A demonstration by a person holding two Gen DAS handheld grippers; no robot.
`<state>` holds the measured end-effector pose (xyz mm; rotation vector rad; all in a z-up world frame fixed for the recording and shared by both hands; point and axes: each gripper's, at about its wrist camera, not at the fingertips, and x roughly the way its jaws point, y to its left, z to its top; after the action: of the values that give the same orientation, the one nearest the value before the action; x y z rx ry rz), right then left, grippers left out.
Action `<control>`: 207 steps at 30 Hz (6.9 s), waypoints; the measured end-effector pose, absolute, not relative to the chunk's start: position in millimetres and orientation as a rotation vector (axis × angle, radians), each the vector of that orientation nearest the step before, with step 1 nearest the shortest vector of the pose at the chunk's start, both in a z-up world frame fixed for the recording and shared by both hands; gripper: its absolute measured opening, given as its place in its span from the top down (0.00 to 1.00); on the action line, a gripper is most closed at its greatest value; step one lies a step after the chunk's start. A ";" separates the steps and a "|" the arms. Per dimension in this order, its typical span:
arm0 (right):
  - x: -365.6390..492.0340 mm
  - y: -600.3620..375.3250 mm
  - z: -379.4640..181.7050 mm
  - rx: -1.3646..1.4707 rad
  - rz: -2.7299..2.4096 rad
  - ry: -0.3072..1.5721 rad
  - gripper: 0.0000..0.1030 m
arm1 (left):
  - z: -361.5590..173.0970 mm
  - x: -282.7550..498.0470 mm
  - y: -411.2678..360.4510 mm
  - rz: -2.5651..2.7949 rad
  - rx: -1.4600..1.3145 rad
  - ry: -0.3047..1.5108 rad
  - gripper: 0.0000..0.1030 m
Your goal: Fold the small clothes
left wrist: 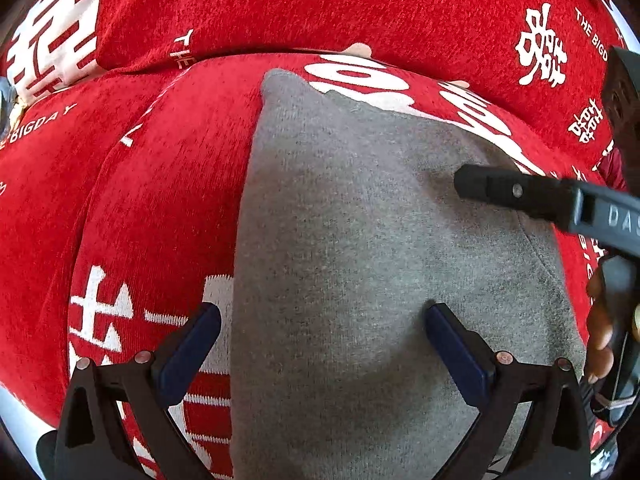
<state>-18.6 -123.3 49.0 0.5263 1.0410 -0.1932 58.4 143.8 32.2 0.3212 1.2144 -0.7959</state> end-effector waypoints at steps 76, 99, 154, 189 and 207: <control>-44.8 -185.3 14.7 0.779 -0.014 0.983 0.87 | 46.6 25.0 79.4 -0.727 0.503 1.115 0.00; -141.8 -21.6 42.2 0.491 -0.052 0.986 0.94 | 44.5 56.6 195.4 -0.714 0.221 1.258 0.00; 99.3 -42.8 23.1 0.219 -0.120 1.288 0.23 | 31.2 57.2 213.7 -0.751 0.238 1.246 0.00; -103.5 6.2 50.6 0.165 0.095 0.960 0.07 | 40.1 65.5 195.7 -0.721 0.357 1.182 0.00; -82.3 -49.3 64.6 0.333 0.089 0.871 0.06 | 50.3 106.2 113.9 -0.713 0.513 1.126 0.00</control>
<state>-82.3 -49.3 64.6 0.3334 0.8708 0.0889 106.2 113.9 50.3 0.5129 1.1265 -0.7127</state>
